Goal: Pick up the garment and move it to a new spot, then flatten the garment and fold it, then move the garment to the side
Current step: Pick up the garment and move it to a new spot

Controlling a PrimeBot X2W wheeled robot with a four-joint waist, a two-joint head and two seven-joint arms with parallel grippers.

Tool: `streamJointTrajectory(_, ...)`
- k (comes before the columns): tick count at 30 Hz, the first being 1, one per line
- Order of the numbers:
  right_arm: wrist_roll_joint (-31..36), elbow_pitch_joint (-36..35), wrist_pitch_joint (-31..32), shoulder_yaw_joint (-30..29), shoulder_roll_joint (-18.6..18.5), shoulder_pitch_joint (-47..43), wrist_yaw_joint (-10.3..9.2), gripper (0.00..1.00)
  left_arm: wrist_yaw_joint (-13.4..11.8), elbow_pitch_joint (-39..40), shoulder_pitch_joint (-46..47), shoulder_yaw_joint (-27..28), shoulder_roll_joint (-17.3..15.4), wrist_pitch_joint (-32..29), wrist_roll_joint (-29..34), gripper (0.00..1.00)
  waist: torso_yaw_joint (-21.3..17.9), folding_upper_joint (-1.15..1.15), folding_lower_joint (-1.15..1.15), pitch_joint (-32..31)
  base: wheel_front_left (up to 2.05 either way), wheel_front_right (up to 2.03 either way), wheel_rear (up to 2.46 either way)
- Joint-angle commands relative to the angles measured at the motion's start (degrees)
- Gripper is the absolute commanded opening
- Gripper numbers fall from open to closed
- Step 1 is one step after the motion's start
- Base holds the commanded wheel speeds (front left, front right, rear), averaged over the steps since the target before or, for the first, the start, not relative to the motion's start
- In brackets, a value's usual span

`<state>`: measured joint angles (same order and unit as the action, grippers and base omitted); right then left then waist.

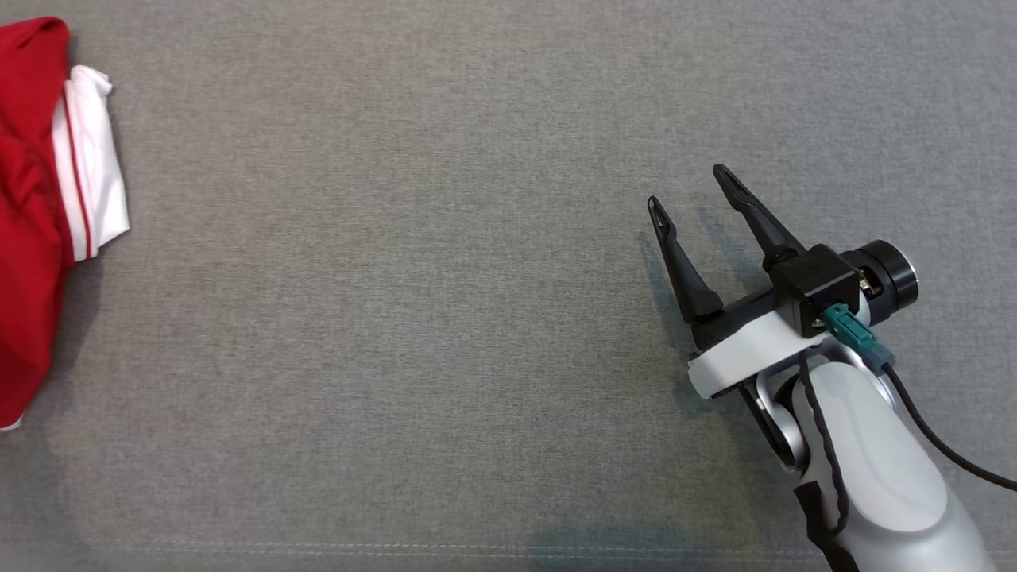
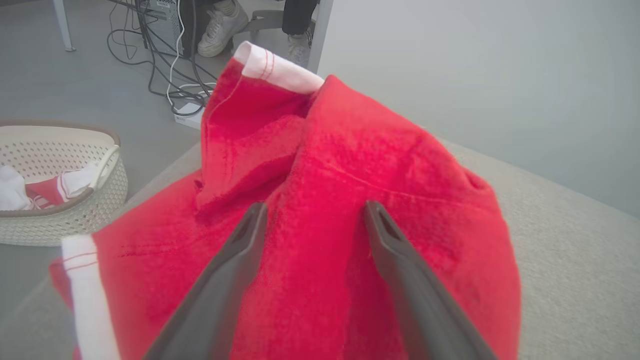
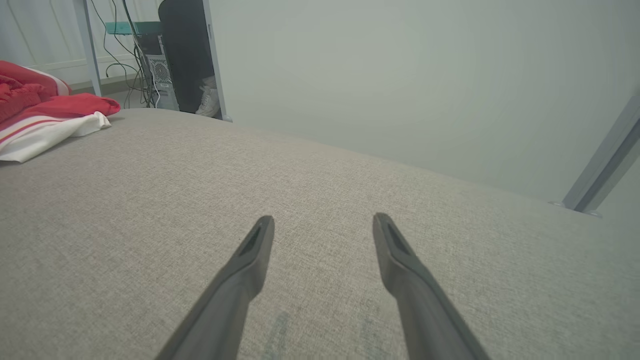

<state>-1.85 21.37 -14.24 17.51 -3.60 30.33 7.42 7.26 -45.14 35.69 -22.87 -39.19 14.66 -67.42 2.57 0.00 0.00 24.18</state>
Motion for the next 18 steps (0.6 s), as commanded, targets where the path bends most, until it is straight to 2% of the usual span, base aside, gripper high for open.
streamJointTrajectory(1,0.73,-1.71,-0.76,1.14,0.72,-0.13,0.07,1.0,0.23,0.06,1.92,1.2,-4.2,0.34,-1.0,1.0,-0.86,0.0,0.0,0.66,0.0,0.0,0.0)
streamJointTrajectory(4,0.91,-2.17,-0.76,0.78,0.72,-0.8,0.07,1.0,0.23,-0.44,1.8,-0.31,-4.33,0.34,-3.5,1.0,-1.39,0.0,0.0,0.86,0.0,0.0,0.0)
streamJointTrajectory(5,0.96,-2.28,-0.76,0.63,0.72,-0.99,0.07,1.0,0.23,-0.28,1.82,-0.91,-4.41,0.34,-3.96,0.66,-1.47,0.0,0.0,0.87,0.0,0.0,0.0)
streamJointTrajectory(6,1.02,-2.34,-0.76,0.45,0.72,-1.14,0.07,1.0,0.23,-0.31,1.89,-1.21,-4.46,0.34,-4.38,0.26,-1.51,0.0,0.0,0.87,0.0,0.0,0.0)
streamJointTrajectory(7,1.04,-2.4,-0.76,0.33,0.72,-1.27,0.07,1.0,0.23,-0.31,1.97,-1.39,-4.39,0.34,-4.67,0.02,-1.53,0.0,0.0,0.84,0.0,0.0,0.0)
streamJointTrajectory(14,0.38,-2.54,-0.76,-0.28,0.72,-1.59,0.07,1.0,0.23,1.22,2.03,-1.9,-4.09,0.34,-3.35,0.0,-1.19,0.0,0.0,-0.2,0.0,0.0,0.0)
streamJointTrajectory(18,-0.21,-2.33,-0.76,-0.35,0.72,-1.75,0.07,1.0,0.23,3.6,2.01,0.31,-3.01,0.34,-1.03,0.0,-0.92,0.0,0.0,-1.5,0.0,0.0,0.0)
